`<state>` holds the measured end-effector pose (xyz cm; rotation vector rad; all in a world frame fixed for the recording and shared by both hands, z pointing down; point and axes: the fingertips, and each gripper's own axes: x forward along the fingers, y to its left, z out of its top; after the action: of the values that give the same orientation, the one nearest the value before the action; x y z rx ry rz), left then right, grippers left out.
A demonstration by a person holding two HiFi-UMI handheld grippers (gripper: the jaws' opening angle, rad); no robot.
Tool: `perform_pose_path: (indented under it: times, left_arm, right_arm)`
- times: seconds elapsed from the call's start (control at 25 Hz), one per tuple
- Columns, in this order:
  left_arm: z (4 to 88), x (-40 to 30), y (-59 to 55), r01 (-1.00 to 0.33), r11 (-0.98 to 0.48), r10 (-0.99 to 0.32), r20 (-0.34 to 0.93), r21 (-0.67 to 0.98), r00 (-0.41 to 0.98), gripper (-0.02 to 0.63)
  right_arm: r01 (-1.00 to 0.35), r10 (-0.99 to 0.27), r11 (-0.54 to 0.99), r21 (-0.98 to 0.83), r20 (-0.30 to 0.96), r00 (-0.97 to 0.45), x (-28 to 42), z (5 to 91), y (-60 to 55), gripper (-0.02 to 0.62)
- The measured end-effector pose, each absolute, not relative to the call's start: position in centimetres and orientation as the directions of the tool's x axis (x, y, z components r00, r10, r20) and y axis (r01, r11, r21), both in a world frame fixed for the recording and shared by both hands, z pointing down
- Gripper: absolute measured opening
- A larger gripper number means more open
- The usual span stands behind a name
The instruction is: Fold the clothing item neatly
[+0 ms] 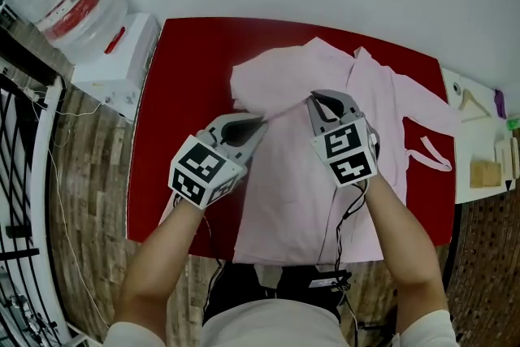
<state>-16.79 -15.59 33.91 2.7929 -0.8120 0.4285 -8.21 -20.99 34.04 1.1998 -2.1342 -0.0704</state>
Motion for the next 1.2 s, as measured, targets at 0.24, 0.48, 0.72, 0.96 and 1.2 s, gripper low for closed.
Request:
perform_pose_path:
  times: [0.24, 0.48, 0.72, 0.96, 1.2]
  left_arm:
    - [33.6, -9.0, -13.8, -0.499, -0.857, -0.438, 0.328, 0.128, 0.837, 0.014]
    - [35.1, -2.1, -11.6, -0.454, -0.879, -0.379, 0.366, 0.143, 0.85, 0.014]
    - [37.2, 2.9, -10.4, -0.436, -0.885, -0.342, 0.409, 0.162, 0.846, 0.014]
    - [40.8, 5.8, -10.0, -0.405, -0.898, -0.285, 0.474, 0.171, 0.833, 0.015]
    - [45.3, 7.2, -8.5, -0.371, -0.897, -0.194, 0.54, 0.241, 0.819, 0.015]
  right_arm:
    - [-0.773, -0.794, 0.522, 0.36, 0.537, -0.286, -0.7, 34.0, -19.9, 0.021]
    - [-0.784, -0.809, 0.489, 0.382, 0.535, -0.244, 5.4, 34.2, -19.6, 0.021]
    - [-0.775, -0.82, 0.472, 0.42, 0.533, -0.211, 9.1, 35.3, -19.6, 0.021]
    - [-0.789, -0.813, 0.457, 0.41, 0.552, -0.184, 12.3, 38.4, -19.8, 0.023]
    - [-0.809, -0.783, 0.434, 0.397, 0.61, -0.121, 15.6, 44.3, -19.6, 0.023]
